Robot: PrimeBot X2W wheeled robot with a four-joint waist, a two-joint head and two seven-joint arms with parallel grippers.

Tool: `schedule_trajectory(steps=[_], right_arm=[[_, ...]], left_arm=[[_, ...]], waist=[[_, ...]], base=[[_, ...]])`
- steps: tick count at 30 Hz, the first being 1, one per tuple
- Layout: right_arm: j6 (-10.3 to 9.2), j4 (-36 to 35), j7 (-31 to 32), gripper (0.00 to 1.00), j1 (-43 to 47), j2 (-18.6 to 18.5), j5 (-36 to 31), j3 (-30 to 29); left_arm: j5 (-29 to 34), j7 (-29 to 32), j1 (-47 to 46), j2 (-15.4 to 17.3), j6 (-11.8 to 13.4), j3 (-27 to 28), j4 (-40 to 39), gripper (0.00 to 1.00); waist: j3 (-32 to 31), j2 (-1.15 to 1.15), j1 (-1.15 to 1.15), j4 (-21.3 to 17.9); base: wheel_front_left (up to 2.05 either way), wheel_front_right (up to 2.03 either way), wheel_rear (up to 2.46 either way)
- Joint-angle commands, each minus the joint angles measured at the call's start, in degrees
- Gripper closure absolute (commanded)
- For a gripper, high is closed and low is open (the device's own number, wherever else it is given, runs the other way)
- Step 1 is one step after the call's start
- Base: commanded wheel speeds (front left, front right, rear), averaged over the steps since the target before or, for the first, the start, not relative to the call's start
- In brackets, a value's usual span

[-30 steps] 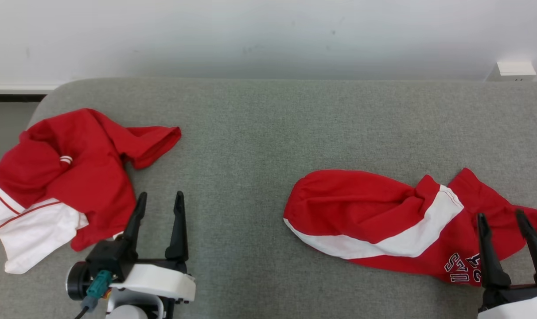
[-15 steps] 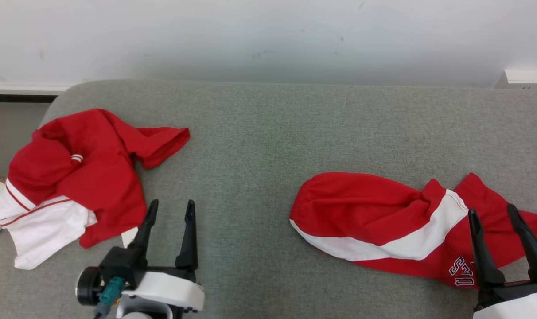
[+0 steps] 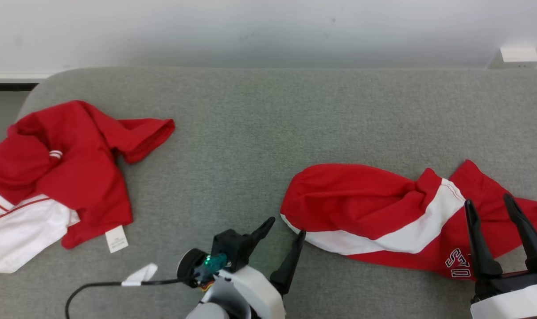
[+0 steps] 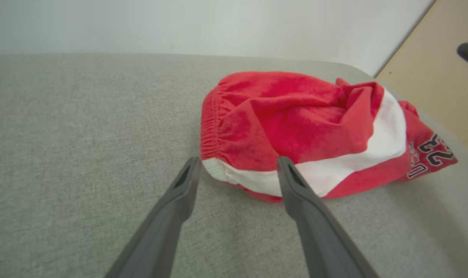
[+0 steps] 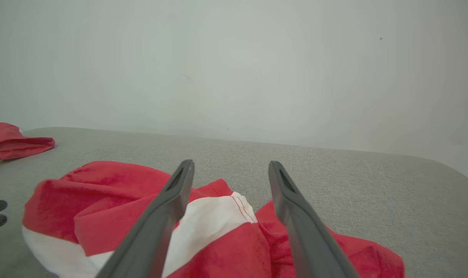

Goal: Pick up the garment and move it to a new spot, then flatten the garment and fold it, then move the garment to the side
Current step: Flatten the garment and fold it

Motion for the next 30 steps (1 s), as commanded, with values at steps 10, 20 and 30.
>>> schedule_trajectory(steps=[10,20,30], right_arm=[[-0.13,1.4,0.0,0.00,-1.7,-1.1,1.2,0.3],[-0.13,5.5,9.3,0.00,-7.3,-8.3,5.0,7.7],[-0.13,10.2,22.3,0.45,-14.8,-16.5,9.9,15.6]], left_arm=[[-8.4,-2.1,-8.3,0.2,4.1,-6.0,10.3,0.53],[-9.9,-5.2,-12.0,0.2,5.1,-9.2,13.7,1.00],[-11.8,-8.0,-14.2,0.2,6.2,-11.7,15.7,1.00]], waist=[[2.8,0.00,0.00,-2.7],[4.2,0.00,0.00,-1.9],[5.3,0.00,0.00,0.0]], base=[[0.00,0.00,0.00],[0.00,0.00,0.00],[0.00,0.00,0.00]])
